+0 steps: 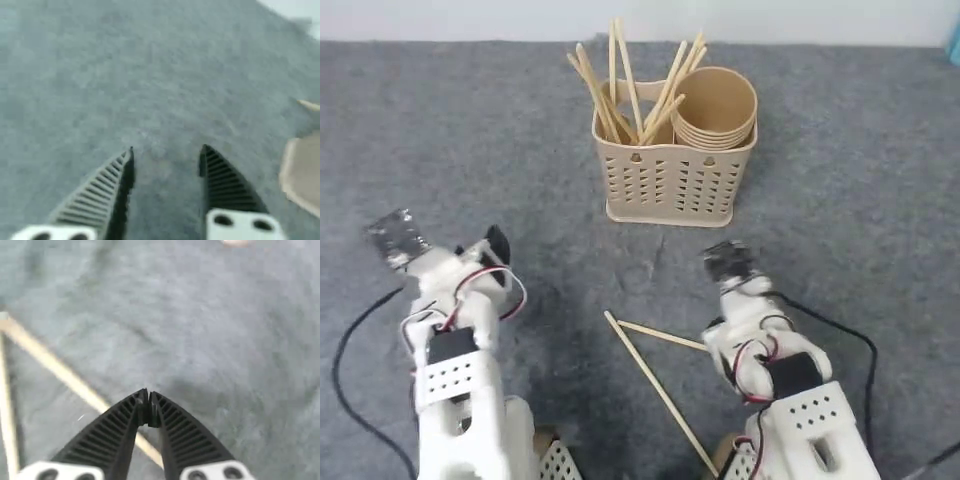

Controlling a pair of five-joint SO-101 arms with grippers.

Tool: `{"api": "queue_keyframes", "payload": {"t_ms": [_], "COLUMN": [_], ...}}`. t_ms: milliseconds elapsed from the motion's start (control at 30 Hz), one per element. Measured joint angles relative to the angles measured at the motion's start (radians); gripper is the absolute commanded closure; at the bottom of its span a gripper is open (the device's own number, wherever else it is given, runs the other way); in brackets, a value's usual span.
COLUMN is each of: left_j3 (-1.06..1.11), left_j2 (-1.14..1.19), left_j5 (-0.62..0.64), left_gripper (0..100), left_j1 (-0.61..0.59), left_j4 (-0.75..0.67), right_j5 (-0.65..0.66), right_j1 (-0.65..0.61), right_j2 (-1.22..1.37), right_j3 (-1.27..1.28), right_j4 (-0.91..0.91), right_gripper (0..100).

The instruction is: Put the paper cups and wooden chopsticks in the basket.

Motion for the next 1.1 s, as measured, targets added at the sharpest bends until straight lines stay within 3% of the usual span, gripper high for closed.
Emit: {"api": "queue_keyframes", "payload": {"t_ms": [167,233,467,733,933,1100], "left_j3": [-0.037,-0.081,-0.296,-0.437,-0.440,-0.440], "left_j2": [0.095,0.166,0.505,0.721,0.721,0.721], "left_j5": [0.041,0.058,0.143,0.201,0.204,0.206], "left_gripper": [80,80,80,80,80,80], "left_j1": [-0.035,-0.052,-0.124,-0.164,-0.166,-0.166], "left_j4": [0.014,0.032,0.041,0.041,0.041,0.041], "right_j5": [0.123,0.124,0.066,0.064,0.061,0.060], "right_j1": [-0.172,-0.229,-0.393,-0.422,-0.422,-0.416], "right_j2": [0.000,0.000,0.186,0.689,1.043,1.138], "right_j3": [-0.068,-0.112,-0.216,-0.356,-0.494,-0.582], "right_j4": [0.021,0.020,-0.066,-0.284,-0.296,-0.284], "right_gripper": [90.5,86.6,86.8,87.0,87.2,88.5]}}
